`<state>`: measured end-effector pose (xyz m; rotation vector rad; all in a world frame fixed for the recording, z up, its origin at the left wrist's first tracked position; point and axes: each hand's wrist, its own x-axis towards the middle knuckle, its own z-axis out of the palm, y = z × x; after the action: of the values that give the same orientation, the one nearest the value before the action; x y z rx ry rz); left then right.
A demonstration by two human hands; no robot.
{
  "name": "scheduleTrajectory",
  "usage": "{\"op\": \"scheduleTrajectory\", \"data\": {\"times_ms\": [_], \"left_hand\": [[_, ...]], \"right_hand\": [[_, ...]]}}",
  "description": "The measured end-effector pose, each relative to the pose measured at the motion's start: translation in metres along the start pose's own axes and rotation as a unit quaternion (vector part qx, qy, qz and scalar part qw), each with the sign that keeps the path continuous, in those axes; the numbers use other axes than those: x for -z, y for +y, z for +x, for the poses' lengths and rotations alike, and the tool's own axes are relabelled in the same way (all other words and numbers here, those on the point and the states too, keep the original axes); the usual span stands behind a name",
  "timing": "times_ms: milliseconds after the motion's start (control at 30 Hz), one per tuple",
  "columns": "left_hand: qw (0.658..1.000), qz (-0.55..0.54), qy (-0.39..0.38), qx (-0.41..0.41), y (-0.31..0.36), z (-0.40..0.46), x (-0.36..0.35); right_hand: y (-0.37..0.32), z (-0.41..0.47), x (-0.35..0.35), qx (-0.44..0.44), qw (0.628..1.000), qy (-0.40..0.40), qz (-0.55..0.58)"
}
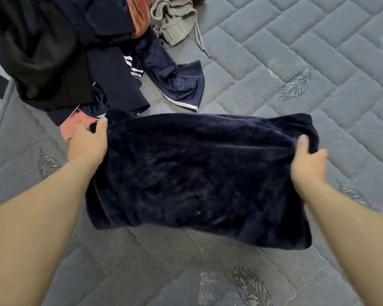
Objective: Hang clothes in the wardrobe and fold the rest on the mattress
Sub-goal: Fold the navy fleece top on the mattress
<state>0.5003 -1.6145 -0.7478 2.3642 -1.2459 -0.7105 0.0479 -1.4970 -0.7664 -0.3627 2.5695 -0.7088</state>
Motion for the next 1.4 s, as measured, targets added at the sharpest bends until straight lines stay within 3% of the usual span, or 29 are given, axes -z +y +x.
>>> {"op": "scheduleTrajectory", "data": {"times_ms": [100, 200, 267, 367, 433, 500, 600, 667, 767, 800, 867, 933, 967, 1033, 1133, 1200, 1300, 1367, 1400], "left_hand": [[0.997, 0.023, -0.042, 0.067, -0.008, -0.042, -0.021], [0.995, 0.039, 0.034, 0.084, -0.031, -0.095, -0.016], [0.987, 0.061, 0.067, 0.132, -0.052, -0.133, -0.007], [0.98, 0.076, -0.001, 0.183, -0.061, -0.162, -0.009], [0.984, 0.109, -0.008, 0.142, -0.061, -0.15, 0.001], [0.984, 0.171, -0.005, 0.05, -0.069, -0.119, 0.026], [0.958, 0.28, -0.023, -0.062, -0.095, -0.083, 0.062], [0.951, 0.299, -0.028, -0.072, -0.097, -0.08, 0.058], [0.971, 0.233, -0.051, -0.018, -0.082, -0.083, 0.032], [0.98, 0.189, -0.062, 0.013, -0.075, -0.079, 0.025], [0.99, 0.091, -0.065, 0.082, -0.058, -0.062, 0.017], [0.992, 0.077, -0.029, 0.096, -0.041, -0.039, 0.011], [0.993, 0.076, -0.014, 0.09, -0.03, -0.028, 0.009], [0.996, 0.016, -0.038, 0.076, -0.006, -0.009, 0.004], [0.986, -0.088, -0.137, 0.033, 0.02, 0.016, -0.01], [0.99, -0.125, -0.054, 0.046, 0.029, 0.036, -0.01], [0.964, -0.189, 0.123, 0.139, 0.019, 0.066, 0.007], [0.958, -0.159, 0.12, 0.207, 0.001, 0.069, 0.015], [0.963, -0.14, 0.079, 0.215, -0.008, 0.065, 0.014]], "right_hand": [[0.026, -0.073, -0.017, -0.014, 0.998, 0.029, -0.056], [0.056, -0.119, -0.015, -0.048, 0.992, 0.039, -0.11], [0.072, -0.124, -0.005, -0.097, 0.988, 0.017, -0.116], [0.077, -0.122, 0.006, -0.154, 0.981, -0.067, -0.094], [0.075, -0.111, 0.015, -0.123, 0.985, -0.081, -0.092], [0.074, -0.09, 0.028, -0.069, 0.99, -0.059, -0.111], [0.084, -0.07, 0.042, -0.028, 0.985, -0.053, -0.164], [0.089, -0.075, 0.031, -0.067, 0.98, -0.071, -0.172], [0.067, -0.1, 0.004, -0.111, 0.973, 0.012, -0.202], [0.055, -0.106, -0.001, -0.062, 0.971, 0.047, -0.227], [0.031, -0.107, -0.008, 0.136, 0.956, 0.065, -0.251], [0.007, -0.108, -0.021, 0.319, 0.904, 0.009, -0.284], [-0.008, -0.109, -0.032, 0.367, 0.88, -0.027, -0.3], [-0.038, -0.112, -0.057, 0.417, 0.84, -0.087, -0.336], [-0.054, -0.119, -0.092, 0.468, 0.778, -0.162, -0.385], [-0.048, -0.121, -0.108, 0.453, 0.774, -0.191, -0.4], [-0.04, -0.12, -0.122, 0.446, 0.782, -0.156, -0.406], [-0.039, -0.119, -0.127, 0.453, 0.776, -0.139, -0.417], [-0.038, -0.119, -0.129, 0.458, 0.775, -0.129, -0.416]]}}
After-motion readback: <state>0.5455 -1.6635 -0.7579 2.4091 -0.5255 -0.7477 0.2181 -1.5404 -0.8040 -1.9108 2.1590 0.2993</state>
